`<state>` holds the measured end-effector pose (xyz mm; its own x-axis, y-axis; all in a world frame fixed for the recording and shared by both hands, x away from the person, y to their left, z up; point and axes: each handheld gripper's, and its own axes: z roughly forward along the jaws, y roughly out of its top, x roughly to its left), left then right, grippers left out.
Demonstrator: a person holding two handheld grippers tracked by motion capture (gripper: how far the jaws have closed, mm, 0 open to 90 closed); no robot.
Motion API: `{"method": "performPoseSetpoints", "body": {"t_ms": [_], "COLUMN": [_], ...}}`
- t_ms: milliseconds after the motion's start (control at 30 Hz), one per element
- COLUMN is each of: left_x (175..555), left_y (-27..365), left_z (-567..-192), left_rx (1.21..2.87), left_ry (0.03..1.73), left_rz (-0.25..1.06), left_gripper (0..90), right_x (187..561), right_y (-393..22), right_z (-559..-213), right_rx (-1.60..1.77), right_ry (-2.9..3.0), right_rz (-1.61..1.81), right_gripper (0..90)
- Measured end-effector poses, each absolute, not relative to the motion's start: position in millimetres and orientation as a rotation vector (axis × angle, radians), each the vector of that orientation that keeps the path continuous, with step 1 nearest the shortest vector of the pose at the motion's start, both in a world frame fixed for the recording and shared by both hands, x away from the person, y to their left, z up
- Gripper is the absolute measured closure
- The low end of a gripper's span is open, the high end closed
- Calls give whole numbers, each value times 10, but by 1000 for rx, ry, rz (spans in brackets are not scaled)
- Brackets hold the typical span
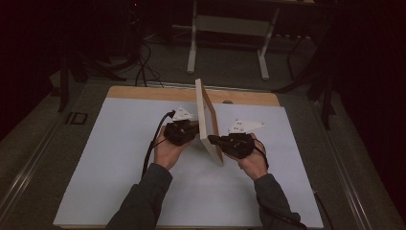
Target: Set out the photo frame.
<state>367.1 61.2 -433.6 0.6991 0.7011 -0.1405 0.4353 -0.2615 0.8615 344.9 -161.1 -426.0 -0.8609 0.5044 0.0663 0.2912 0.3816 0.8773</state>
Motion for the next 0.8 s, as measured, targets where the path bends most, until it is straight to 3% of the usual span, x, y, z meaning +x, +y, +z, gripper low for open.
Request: {"method": "performPoseSetpoints", "body": {"t_ms": [600,800], "left_x": [3663,3582], "left_y": [768,892], "left_z": [-4320,-4337], "left_rx": [1885,1867], "left_ry": [841,846], "left_rz": [263,251], "left_gripper": [900,862], "right_x": [3441,3432], "right_y": [-1578,-1607], "right_z": [-4375,-4429], "right_rx": [709,706], "right_ry": [2475,2499], "right_rz": [1452,1431], "right_gripper": [898,897]}}
